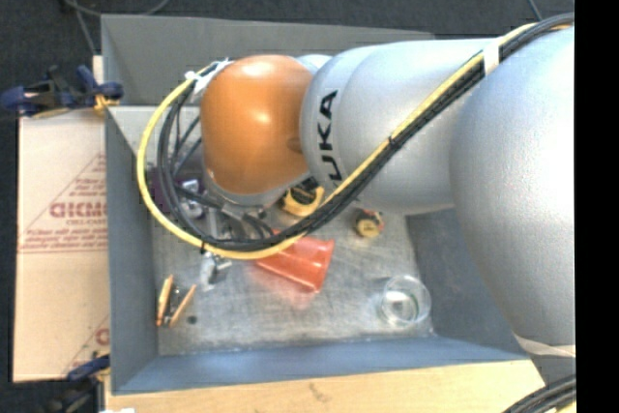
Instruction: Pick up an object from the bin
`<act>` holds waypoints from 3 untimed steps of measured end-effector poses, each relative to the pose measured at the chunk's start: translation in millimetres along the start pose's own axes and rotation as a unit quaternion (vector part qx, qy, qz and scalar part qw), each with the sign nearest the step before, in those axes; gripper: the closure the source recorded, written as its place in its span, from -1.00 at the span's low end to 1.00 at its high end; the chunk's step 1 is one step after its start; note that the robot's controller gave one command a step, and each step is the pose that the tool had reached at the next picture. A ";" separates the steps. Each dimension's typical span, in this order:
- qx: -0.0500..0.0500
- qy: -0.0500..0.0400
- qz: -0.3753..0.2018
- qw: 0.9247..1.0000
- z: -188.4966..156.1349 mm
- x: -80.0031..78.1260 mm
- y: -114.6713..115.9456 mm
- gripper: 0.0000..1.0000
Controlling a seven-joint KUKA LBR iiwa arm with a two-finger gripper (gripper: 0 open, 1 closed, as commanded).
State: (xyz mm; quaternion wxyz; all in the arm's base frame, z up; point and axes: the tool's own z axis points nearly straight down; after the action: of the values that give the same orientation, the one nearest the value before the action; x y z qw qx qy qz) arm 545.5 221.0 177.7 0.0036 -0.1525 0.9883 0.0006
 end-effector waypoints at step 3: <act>-0.002 0.001 -0.091 0.996 67.7 58.2 33.0 1.00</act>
Offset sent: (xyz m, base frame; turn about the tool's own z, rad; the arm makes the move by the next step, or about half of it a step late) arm -0.0663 0.0130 -0.0700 -0.1851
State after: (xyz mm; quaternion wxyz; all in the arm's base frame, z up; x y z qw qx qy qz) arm 480.5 235.1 109.6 0.0023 -0.2419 0.9703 0.0022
